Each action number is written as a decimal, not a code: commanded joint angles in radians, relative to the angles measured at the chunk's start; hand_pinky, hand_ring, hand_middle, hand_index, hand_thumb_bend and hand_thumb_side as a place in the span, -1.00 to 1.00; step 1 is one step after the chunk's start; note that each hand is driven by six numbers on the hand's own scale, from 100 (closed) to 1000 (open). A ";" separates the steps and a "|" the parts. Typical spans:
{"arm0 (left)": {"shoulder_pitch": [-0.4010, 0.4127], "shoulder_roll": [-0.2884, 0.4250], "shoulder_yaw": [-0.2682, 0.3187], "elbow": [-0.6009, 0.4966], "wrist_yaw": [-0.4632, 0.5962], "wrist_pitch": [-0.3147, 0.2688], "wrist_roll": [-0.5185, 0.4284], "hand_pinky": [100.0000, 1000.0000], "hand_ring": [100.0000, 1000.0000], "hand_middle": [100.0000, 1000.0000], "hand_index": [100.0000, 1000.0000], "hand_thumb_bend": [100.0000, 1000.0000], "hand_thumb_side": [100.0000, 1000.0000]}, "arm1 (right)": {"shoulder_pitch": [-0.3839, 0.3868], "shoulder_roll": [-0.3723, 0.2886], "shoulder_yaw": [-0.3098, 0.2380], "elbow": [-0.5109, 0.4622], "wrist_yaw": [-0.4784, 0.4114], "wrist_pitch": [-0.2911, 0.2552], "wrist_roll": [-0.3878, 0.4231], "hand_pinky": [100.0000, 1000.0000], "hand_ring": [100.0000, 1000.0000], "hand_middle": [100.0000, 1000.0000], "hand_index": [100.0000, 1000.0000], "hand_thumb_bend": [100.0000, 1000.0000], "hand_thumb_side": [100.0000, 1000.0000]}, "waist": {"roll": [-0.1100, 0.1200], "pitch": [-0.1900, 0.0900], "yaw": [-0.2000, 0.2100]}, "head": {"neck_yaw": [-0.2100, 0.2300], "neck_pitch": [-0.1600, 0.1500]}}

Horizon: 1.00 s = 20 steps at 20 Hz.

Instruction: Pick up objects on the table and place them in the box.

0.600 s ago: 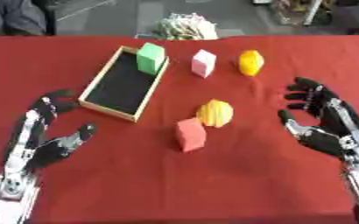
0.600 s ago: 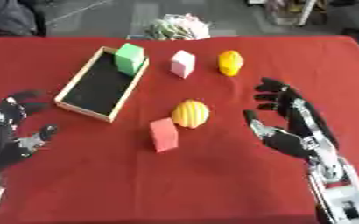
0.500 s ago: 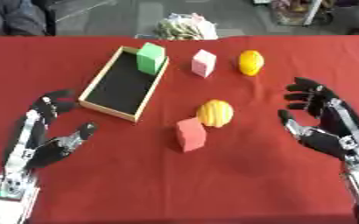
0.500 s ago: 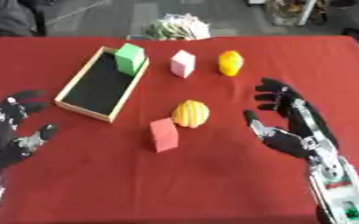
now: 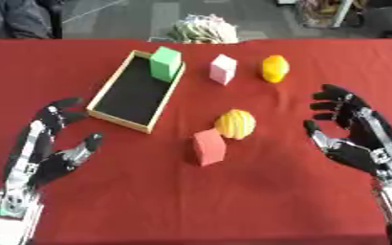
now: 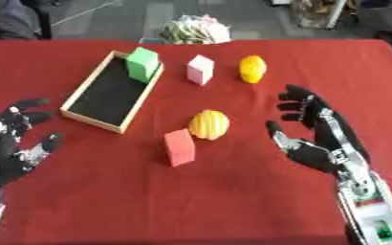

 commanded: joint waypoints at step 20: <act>-0.008 0.015 -0.034 -0.016 0.017 -0.008 -0.043 0.66 0.42 0.53 0.60 0.27 -0.22 | -0.501 -0.392 0.093 0.295 0.101 0.052 0.108 0.47 0.62 0.63 0.86 -0.46 -0.98 | -0.007 -0.033 0.067 | -0.047 0.004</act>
